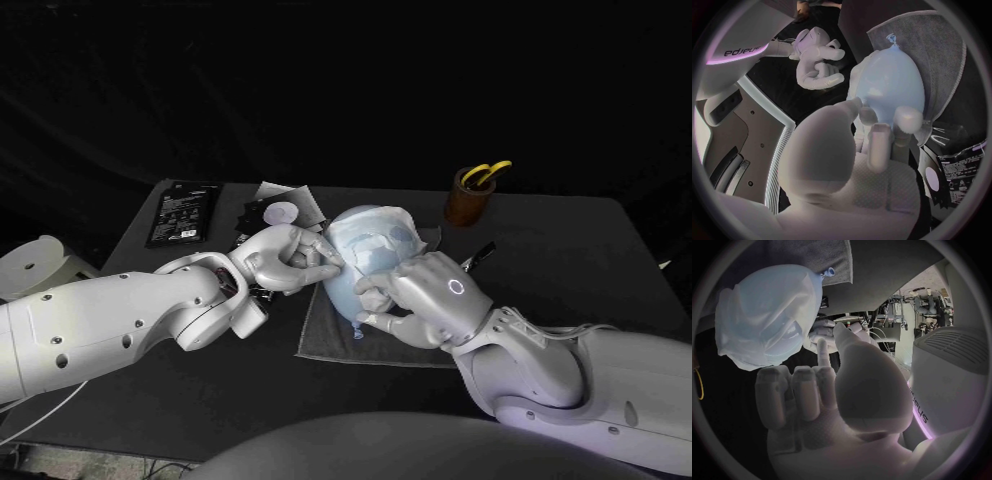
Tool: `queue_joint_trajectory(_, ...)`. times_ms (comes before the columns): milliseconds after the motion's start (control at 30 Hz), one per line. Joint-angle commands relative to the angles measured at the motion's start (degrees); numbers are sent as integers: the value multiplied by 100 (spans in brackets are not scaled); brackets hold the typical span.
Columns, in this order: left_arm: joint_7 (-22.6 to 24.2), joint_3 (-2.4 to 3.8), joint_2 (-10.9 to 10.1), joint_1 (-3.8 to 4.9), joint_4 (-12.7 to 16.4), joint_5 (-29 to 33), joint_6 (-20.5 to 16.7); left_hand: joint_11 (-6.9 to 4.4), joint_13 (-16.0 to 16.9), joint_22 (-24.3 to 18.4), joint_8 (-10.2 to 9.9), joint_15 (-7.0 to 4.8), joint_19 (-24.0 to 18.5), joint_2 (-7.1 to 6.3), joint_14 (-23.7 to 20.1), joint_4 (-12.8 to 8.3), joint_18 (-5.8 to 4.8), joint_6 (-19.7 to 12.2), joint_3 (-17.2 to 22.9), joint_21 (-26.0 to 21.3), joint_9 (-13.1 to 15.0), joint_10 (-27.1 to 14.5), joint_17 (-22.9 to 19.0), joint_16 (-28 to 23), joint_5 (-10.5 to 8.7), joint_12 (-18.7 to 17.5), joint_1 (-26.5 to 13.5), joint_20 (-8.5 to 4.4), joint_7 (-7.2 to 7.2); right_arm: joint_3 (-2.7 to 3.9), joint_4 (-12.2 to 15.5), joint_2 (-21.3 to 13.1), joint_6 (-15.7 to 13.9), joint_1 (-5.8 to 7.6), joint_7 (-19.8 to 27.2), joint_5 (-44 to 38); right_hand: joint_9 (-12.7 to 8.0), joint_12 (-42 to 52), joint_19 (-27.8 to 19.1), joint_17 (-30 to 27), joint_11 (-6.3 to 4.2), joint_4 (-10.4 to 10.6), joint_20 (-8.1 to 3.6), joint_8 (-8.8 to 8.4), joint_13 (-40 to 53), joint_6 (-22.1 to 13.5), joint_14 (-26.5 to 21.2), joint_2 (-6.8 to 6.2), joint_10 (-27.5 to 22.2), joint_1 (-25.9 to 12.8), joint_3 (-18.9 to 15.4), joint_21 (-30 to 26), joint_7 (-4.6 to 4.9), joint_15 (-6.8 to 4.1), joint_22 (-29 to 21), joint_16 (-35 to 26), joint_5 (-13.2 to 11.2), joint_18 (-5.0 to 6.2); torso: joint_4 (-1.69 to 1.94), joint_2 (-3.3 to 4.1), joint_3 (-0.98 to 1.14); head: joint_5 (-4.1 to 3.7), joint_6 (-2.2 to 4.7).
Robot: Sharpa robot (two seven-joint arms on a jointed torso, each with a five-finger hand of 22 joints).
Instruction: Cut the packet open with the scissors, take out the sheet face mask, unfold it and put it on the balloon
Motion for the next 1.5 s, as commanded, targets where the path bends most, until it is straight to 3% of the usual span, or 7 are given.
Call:
queue_joint_trajectory(33, 112, 6, 32, -6, 20, 131, -85, -6, 9, -1, -33, 29, -7, 6, 90, -21, 8, -32, 42, 14, -9, -19, 179, 3, 13, -10, 34, 38, -2, 2, -58, 60, 406, -5, -413, -391, -10, 28, 600, 1509, 34, 31, 26, -42, 1505, -30, 608, -6, 607, 81, -108, 32, 11, 43, 1510, 20, -21, -35, 6, 2, -4, 1, 1)
queue_joint_trajectory(333, 223, 30, 77, -3, 52, 275, -123, -16, -5, -28, -75, 20, -26, 6, 81, -30, 14, -51, 58, 1, -21, -48, 162, -2, 12, -21, 31, 35, -14, 3, -214, 207, 591, -7, -779, -676, -7, -27, 599, 1509, 42, 141, 21, -46, 1473, -51, 608, 10, 575, 186, -282, 29, 14, 58, 1509, 20, -20, -34, 4, 6, -2, -7, 1)
queue_joint_trajectory(633, 195, 43, 96, 0, 29, 303, -163, -13, -27, -22, -106, 20, -28, 2, 79, -36, 13, -63, 69, 3, -31, -82, 164, -3, 13, -37, 26, 33, -7, 6, -214, 172, 352, -8, -1035, -846, 14, -21, 600, 1509, 26, 197, 21, 6, 1476, 16, 608, 90, 578, 368, -304, 32, -5, 45, 1510, 20, -10, -35, -10, 3, 3, -11, 1)
queue_joint_trajectory(733, 149, 45, 111, 0, 27, 306, -165, -24, -27, -39, -205, 14, -44, -12, 76, -43, 17, -159, 88, -4, -65, -109, 165, -5, 12, -46, 11, 29, -18, 6, -214, 162, 323, -8, -1093, -863, 73, -27, 600, 1509, -16, 272, 8, 156, 1473, 214, 608, 126, 574, 430, -309, 32, -59, 16, 1510, 20, -8, -35, -7, 2, 4, -17, 1)
queue_joint_trajectory(900, 62, 47, 143, 0, 27, 309, -173, -23, -33, -40, -210, 14, -45, -13, 74, -42, 17, -160, 88, -5, -66, -114, 160, -6, 12, -49, 8, 29, -17, 11, -202, 139, 230, -8, -1134, -876, 86, -24, 600, 1509, -26, 301, 3, 190, 1475, 235, 608, 134, 577, 442, -310, 32, -68, 4, 1510, 20, -8, -35, -5, 11, 13, -20, 1)
queue_joint_trajectory(1267, -46, 50, 228, 0, 0, 459, -196, -53, 16, -21, -374, -7, -44, -23, 77, -77, 16, -289, 144, 8, -124, -121, 178, -5, 13, -42, 5, 14, -23, 37, -155, 108, -81, -8, -1269, -886, 107, -1, 600, 1509, -31, 517, -4, 252, 1488, 192, 608, 147, 590, 339, -384, 32, -69, -8, 1510, 20, 15, -35, 2, 7, 5, -56, 1)
queue_joint_trajectory(1500, -13, 53, 265, 0, -22, 520, -251, -55, 37, -13, -396, -12, -41, -17, 79, -87, 15, -297, 162, 13, -132, -112, 183, -4, 14, -36, 11, 10, -26, 53, -185, 93, 59, -8, -1376, -896, 129, -17, 600, 1509, -42, 551, -9, 316, 1479, 209, 608, 154, 581, 230, -451, 32, -80, -20, 1510, 20, 7, -35, -1, 3, -1, -111, 1)
